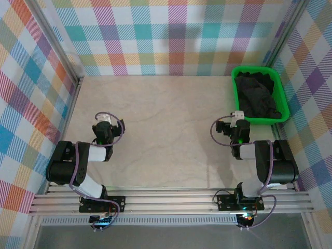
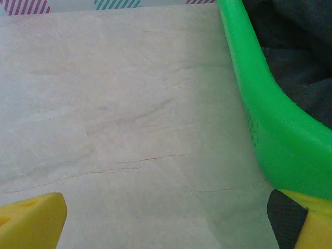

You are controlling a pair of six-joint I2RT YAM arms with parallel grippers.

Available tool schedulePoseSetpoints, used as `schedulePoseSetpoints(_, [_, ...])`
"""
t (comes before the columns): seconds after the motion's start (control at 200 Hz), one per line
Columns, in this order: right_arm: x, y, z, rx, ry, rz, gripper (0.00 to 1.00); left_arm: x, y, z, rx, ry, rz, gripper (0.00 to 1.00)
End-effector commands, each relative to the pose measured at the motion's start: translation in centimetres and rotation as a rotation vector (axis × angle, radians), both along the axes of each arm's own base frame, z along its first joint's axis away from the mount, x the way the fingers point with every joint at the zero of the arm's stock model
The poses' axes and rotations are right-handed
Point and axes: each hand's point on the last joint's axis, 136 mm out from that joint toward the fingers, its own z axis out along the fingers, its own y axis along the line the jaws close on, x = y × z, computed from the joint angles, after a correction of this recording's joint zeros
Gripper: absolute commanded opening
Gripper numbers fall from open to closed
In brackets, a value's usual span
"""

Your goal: Fold and stack the t-shirts

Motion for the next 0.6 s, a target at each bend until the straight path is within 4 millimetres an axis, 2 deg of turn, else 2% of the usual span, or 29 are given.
schedulePoseSetpoints(0.0, [0.68, 0.2, 1.66, 0.021, -0.058, 0.008, 1.0, 0.22, -0.37, 0.21, 0.013, -0.004, -0.02, 1.0])
schedulePoseSetpoints(0.6, [0.57, 0.38, 1.84, 0.022, -0.066, 0.02, 1.0, 0.17, -0.34, 0.21, 0.013, -0.004, -0.02, 1.0])
